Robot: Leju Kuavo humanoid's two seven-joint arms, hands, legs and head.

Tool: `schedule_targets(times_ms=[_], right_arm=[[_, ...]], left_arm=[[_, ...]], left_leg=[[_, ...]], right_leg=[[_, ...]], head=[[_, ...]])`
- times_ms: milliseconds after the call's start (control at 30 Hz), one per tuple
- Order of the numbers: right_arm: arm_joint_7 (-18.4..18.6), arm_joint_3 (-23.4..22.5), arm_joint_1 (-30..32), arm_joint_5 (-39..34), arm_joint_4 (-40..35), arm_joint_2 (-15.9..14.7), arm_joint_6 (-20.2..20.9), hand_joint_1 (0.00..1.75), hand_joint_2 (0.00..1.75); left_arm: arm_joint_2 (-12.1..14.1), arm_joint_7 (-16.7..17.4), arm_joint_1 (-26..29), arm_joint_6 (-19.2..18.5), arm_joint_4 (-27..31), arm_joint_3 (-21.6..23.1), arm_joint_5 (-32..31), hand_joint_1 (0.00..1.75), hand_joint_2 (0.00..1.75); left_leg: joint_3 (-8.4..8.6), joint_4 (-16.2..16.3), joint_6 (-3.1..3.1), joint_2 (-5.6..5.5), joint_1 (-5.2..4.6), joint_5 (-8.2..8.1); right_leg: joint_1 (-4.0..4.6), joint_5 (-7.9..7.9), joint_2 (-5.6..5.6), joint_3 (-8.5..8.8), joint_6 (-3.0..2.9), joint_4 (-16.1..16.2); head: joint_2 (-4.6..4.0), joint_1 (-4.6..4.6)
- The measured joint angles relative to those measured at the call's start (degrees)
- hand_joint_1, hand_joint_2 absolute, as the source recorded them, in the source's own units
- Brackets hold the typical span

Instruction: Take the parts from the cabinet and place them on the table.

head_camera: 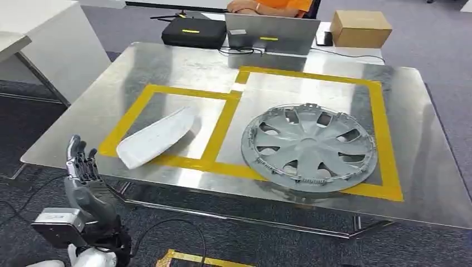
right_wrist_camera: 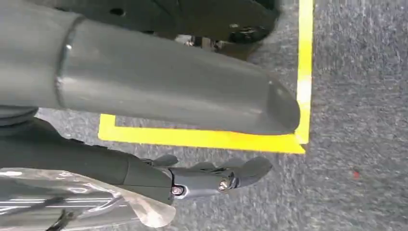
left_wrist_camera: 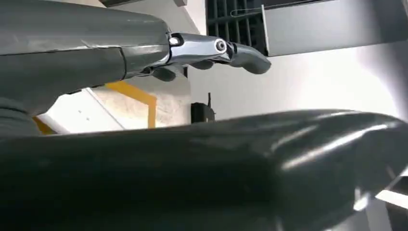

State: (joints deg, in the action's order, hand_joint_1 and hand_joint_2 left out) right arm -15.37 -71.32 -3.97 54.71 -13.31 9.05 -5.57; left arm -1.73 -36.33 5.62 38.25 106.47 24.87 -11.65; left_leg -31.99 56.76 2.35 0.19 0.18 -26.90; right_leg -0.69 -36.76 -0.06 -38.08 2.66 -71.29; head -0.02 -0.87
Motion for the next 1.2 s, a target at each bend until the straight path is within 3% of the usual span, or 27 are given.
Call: schedule_targets(times_ms=[33, 67, 100, 167, 200, 233, 267, 500, 533, 567, 600, 633, 667, 700, 767, 800, 833, 933, 967, 1000, 1067, 1100, 1133, 1167, 1200], right_arm=[[0.0, 0.0, 0.0, 0.1, 0.0, 0.0, 0.0, 0.00, 0.00], [0.0, 0.0, 0.0, 0.2, 0.0, 0.0, 0.0, 0.00, 0.00], [0.0, 0.0, 0.0, 0.2, 0.0, 0.0, 0.0, 0.00, 0.00], [0.0, 0.0, 0.0, 0.2, 0.0, 0.0, 0.0, 0.00, 0.00], [0.0, 0.0, -0.2, 0.2, 0.0, 0.0, 0.0, 0.00, 0.00], [0.1, 0.0, -0.4, 0.3, 0.0, 0.0, 0.0, 0.00, 0.00], [0.0, 0.0, -0.6, 0.3, 0.0, 0.0, 0.0, 0.00, 0.00], [0.1, 0.0, -0.5, 0.3, 0.0, 0.0, 0.0, 0.00, 0.00], [0.1, 0.0, -0.3, 0.3, 0.0, 0.0, 0.0, 0.00, 0.00], [0.1, 0.0, -0.4, 0.4, 0.0, 0.0, 0.0, 0.00, 0.00], [0.1, 0.0, -0.4, 0.4, 0.0, 0.0, 0.0, 0.00, 0.00], [0.1, 0.0, -0.4, 0.4, 0.0, 0.0, 0.0, 0.00, 0.00], [0.1, 0.0, -0.4, 0.4, 0.0, 0.0, 0.0, 0.00, 0.00], [0.1, 0.0, -0.4, 0.4, 0.0, 0.0, 0.0, 0.00, 0.00], [0.1, 0.0, -0.4, 0.4, 0.0, 0.1, 0.0, 0.00, 0.00], [0.1, 0.0, -0.4, 0.4, 0.0, 0.3, 0.0, 0.00, 0.00], [0.1, 0.0, -0.5, 0.4, 0.0, 0.3, 0.0, 0.00, 0.00], [0.2, 0.0, -0.5, 0.4, 0.0, 0.3, 0.0, 0.00, 0.00], [0.2, 0.0, -0.5, 0.4, 0.0, 0.3, 0.0, 0.00, 0.00], [0.2, 0.0, -0.5, 0.4, 0.0, 0.3, 0.0, 0.00, 0.00], [0.3, 0.0, -0.5, 0.4, 0.0, 0.3, 0.0, 0.00, 0.00], [0.4, 0.0, -0.4, 0.4, 0.0, 0.3, 0.0, 0.00, 0.00], [0.4, 0.0, -0.4, 0.5, 0.0, 0.3, 0.0, 0.00, 0.00], [0.4, 0.0, -0.3, 0.5, 0.0, 0.3, 0.0, 0.00, 0.00], [0.4, 0.0, -0.3, 0.5, 0.0, 0.3, 0.0, 0.00, 0.00]], left_arm=[[0.0, 0.0, 0.0, 0.0, 0.0, 0.0, 0.0, 0.00, 0.00], [0.0, 0.0, 0.0, 0.0, 0.0, 0.0, 0.0, 0.00, 0.00], [0.0, 0.0, 0.0, 0.0, 0.0, 0.0, 0.0, 0.00, 0.00], [0.0, 0.0, 0.0, 0.0, 0.0, 0.0, -0.1, 0.00, 0.00], [0.0, 0.0, 0.0, 0.0, 0.0, 0.0, -0.1, 0.00, 0.00], [0.0, 0.0, 0.0, 0.0, 0.0, 0.0, -0.1, 0.00, 0.00], [0.0, 0.0, 0.0, 0.0, 0.0, 0.0, -0.1, 0.00, 0.00], [0.0, 0.0, -0.1, 0.0, 0.0, 0.0, -0.2, 0.00, 0.00], [0.1, 0.0, -0.1, 0.0, 0.0, 0.1, -0.2, 0.00, 0.00], [0.1, 0.0, -0.1, 0.0, 0.0, 0.1, -0.2, 0.00, 0.00], [0.2, 0.0, -0.1, 0.0, 0.0, 0.1, -0.3, 0.00, 0.00], [0.2, 0.0, -0.1, 0.0, 0.0, 0.1, -0.3, 0.00, 0.00], [0.2, 0.0, -0.1, 0.0, 0.0, 0.1, -0.3, 0.00, 0.00], [0.2, 0.0, -0.1, 0.0, 0.0, 0.2, -0.4, 0.00, 0.00], [0.2, 0.1, -0.2, 0.0, 0.0, 0.3, -0.7, 0.00, 0.00], [0.2, 0.1, -0.3, 0.0, 0.0, 0.3, -0.8, 0.00, 0.00], [0.2, 0.1, -0.3, 0.0, 0.0, 0.3, -0.9, 0.00, 0.00], [0.3, 0.1, -0.1, 0.0, 0.0, 0.3, -0.9, 0.00, 0.00], [0.2, 0.1, -0.2, 0.0, 0.0, 0.3, -0.9, 0.00, 0.00], [0.2, 0.1, -0.3, 0.0, 0.0, 0.4, -0.9, 0.00, 0.00], [0.1, 0.2, -0.1, 0.0, 0.0, 0.5, -1.1, 0.00, 0.00], [0.1, 0.2, -0.1, -0.1, 0.0, 0.6, -1.1, 0.00, 0.00], [0.1, 0.4, -0.1, -0.2, 0.0, 0.7, -1.1, 0.00, 0.00], [0.1, 0.5, -0.1, -0.4, -0.1, 0.8, -1.1, 0.00, 0.00], [0.1, 0.7, -0.1, -0.6, -0.1, 0.9, -1.1, 0.00, 0.00]], left_leg=[[-0.31, 0.0, -0.03, 0.01, -0.01, 0.20], [-0.51, 0.0, -0.07, 0.01, -0.01, 0.40], [-0.62, 0.0, -0.15, 0.00, 0.01, 0.53], [-0.67, 0.1, -0.43, -0.02, 0.05, 0.75], [-0.71, 0.3, -0.66, -0.01, 0.04, 0.81], [-1.03, 0.7, -1.09, -0.01, -0.49, 0.84], [-1.30, 0.9, -1.27, -0.01, -0.45, 0.98], [-1.48, 0.9, -1.61, 0.00, -0.45, 1.30], [-2.00, 1.6, -2.33, -0.15, -0.21, 0.93], [-6.03, 13.3, -3.18, -0.16, -0.04, -7.63], [-7.11, 17.3, -3.22, -0.15, -0.03, -9.42], [-7.08, 18.5, -3.15, -0.15, -0.04, -9.64], [-5.79, 17.2, -2.92, -0.16, -0.04, -8.60], [-3.60, 13.6, -2.57, -0.16, -0.07, -6.80], [2.79, 2.8, -1.22, -0.20, -0.47, -2.92], [4.02, 0.3, -0.65, -0.18, -0.70, -3.53], [3.81, -0.2, -0.85, -0.18, -0.78, -3.22], [3.22, -0.5, -0.36, -0.25, -0.94, -2.23], [3.21, -1.2, -0.24, 0.12, -0.43, -1.36], [2.75, -1.3, 0.18, 0.12, -0.43, -0.96], [1.40, -1.1, 0.40, 0.19, -0.47, -0.17], [0.75, -1.1, 0.38, 0.25, -0.52, 0.27], [0.10, -1.0, 0.33, 0.26, -0.52, 0.71], [-0.58, -0.8, 0.24, 0.26, -0.50, 1.10], [-1.18, -0.6, 0.12, 0.25, -0.43, 1.43]], right_leg=[[0.00, -1.11, -0.01, -1.31, 0.14, -3.4], [0.00, -0.63, -0.01, -1.11, 0.26, -3.7], [-0.01, 0.84, -0.02, 0.39, 0.27, -1.5], [-0.13, 5.59, -0.04, 6.66, 0.22, 9.1], [-0.21, 6.50, -0.05, 9.16, 0.16, 13.5], [0.02, 5.60, -0.02, 9.63, 0.12, 15.2], [-0.07, 5.95, 0.17, 9.58, -0.44, 15.0], [-0.01, 6.09, 0.17, 9.36, -0.67, 14.8], [-0.25, 6.94, -0.15, 8.52, -1.99, 14.8], [-0.04, 7.92, -0.20, 7.65, -2.86, 14.7], [0.11, 8.19, -0.25, 7.19, -2.93, 14.6], [0.23, 8.46, -0.28, 6.78, -2.96, 14.5], [0.37, 8.70, -0.27, 6.35, -2.96, 14.4], [0.55, 8.93, -0.23, 6.00, -2.97, 14.3], [0.77, 9.41, -0.15, 5.70, -2.90, 14.3], [1.05, 9.60, -0.17, 5.45, -2.68, 14.2], [0.95, 9.87, -0.20, 4.98, -2.31, 14.0], [0.72, 10.75, -0.24, 4.78, -1.30, 14.3], [0.61, 9.98, 0.01, 4.17, -1.08, 13.7], [0.68, 7.62, 0.03, 3.23, -0.77, 12.2], [0.38, 1.58, 0.00, 0.45, -0.29, 3.7], [0.29, -0.40, -0.01, -0.75, -0.09, -0.3], [0.24, -0.95, -0.01, -1.17, 0.06, -2.8], [0.12, 0.09, -0.01, -0.16, 0.20, -2.6], [0.00, 2.10, -0.02, 2.11, 0.31, 0.3]], head=[[0.00, -0.04], [0.00, -0.04], [0.00, -0.04], [0.00, -0.04], [0.00, -0.07], [0.00, -0.06], [0.00, 0.04], [0.00, 0.07], [0.00, 0.00], [0.00, 0.44], [0.00, 0.44], [0.00, 0.39], [0.00, 0.42], [0.00, 0.42], [0.00, 0.37], [0.00, 0.33], [0.00, 0.35], [0.00, 0.33], [0.00, 0.42], [0.00, 0.26], [0.00, 0.13], [0.00, 0.18], [0.00, 0.13], [0.00, 0.15], [0.00, 0.15]])
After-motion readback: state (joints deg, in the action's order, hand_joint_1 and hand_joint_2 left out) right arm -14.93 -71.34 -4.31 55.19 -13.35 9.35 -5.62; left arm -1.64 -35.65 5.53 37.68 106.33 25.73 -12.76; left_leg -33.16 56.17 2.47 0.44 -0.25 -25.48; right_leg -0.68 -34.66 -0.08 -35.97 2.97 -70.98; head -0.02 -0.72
